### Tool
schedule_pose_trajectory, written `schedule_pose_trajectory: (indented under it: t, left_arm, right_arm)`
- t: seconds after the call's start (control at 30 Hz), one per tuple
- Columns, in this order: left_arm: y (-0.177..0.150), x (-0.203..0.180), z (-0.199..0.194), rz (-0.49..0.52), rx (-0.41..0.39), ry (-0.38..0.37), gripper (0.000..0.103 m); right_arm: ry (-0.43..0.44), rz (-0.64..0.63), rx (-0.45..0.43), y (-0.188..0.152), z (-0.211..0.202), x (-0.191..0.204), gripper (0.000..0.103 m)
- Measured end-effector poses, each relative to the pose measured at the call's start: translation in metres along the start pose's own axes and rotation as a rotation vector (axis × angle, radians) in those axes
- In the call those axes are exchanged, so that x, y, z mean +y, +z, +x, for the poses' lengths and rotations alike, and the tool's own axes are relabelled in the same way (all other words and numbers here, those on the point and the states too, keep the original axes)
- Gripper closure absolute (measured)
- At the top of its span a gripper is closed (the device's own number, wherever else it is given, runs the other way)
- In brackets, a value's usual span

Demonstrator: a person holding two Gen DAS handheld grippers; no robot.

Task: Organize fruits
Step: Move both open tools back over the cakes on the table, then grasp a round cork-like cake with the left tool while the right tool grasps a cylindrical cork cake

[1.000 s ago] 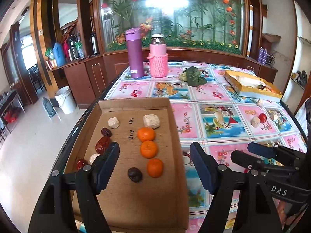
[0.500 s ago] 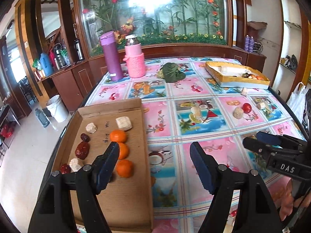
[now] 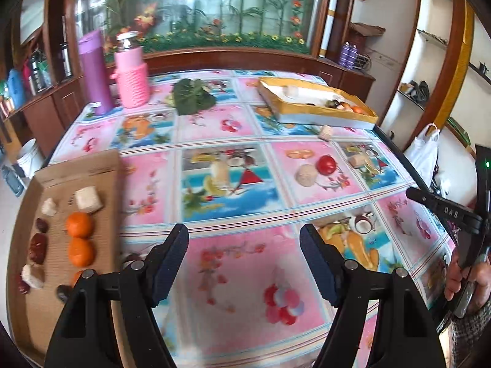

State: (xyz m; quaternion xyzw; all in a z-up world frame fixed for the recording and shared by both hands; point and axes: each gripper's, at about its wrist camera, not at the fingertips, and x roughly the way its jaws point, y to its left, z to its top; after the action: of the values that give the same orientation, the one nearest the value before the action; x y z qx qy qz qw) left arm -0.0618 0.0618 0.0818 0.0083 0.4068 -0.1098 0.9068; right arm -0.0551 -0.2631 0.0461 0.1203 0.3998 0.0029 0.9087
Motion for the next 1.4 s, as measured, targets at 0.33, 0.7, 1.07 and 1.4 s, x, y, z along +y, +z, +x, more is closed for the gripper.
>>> schedule_pose_trajectory:
  t: [0.33,0.7,1.07,1.4]
  left_arm:
    - [0.031,-0.048,0.063,0.060,0.033,-0.050,0.029]
    - [0.054,-0.061,0.127,0.011,0.075,-0.113,0.029]
    - [0.046,-0.068,0.140,0.098,0.069,-0.121,0.075]
    - [0.047,-0.046,0.135,0.005,0.071,-0.140,0.075]
  right_arm:
    - [0.061,0.028,0.046,0.040,0.055,0.020,0.040]
    - [0.114,0.096,-0.017,0.055,0.083,0.015,0.040]
    - [0.150,0.076,-0.034,0.049,0.081,0.029,0.040]
    - [0.174,-0.042,-0.057,0.041,0.075,0.056,0.040]
